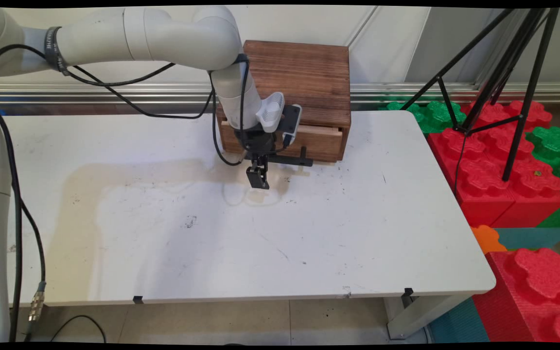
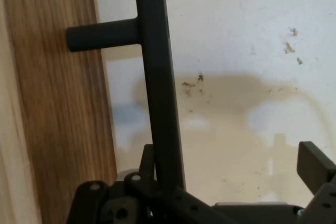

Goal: Open the drawer

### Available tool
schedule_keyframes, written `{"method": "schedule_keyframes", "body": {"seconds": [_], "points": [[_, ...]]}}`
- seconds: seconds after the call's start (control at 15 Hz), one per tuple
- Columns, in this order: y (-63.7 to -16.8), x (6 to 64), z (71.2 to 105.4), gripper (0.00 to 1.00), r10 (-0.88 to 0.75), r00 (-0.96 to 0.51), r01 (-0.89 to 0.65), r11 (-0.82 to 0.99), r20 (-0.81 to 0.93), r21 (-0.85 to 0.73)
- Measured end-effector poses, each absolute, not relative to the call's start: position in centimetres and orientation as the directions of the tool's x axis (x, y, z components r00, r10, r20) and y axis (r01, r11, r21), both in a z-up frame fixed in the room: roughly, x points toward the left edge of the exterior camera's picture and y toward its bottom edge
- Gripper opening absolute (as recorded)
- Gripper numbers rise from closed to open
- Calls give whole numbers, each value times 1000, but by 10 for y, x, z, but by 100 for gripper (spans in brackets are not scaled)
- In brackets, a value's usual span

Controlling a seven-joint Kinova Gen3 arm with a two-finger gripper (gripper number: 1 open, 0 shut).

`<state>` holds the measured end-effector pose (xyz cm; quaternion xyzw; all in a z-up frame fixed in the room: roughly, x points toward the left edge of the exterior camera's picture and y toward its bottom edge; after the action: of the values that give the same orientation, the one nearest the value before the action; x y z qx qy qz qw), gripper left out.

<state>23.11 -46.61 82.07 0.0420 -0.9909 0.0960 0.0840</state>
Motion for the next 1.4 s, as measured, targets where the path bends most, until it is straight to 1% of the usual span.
{"method": "schedule_keyframes", "body": {"seconds": [1.4], "points": [[-417, 214, 818, 100, -80, -975, -113, 982, 206, -150]]}}
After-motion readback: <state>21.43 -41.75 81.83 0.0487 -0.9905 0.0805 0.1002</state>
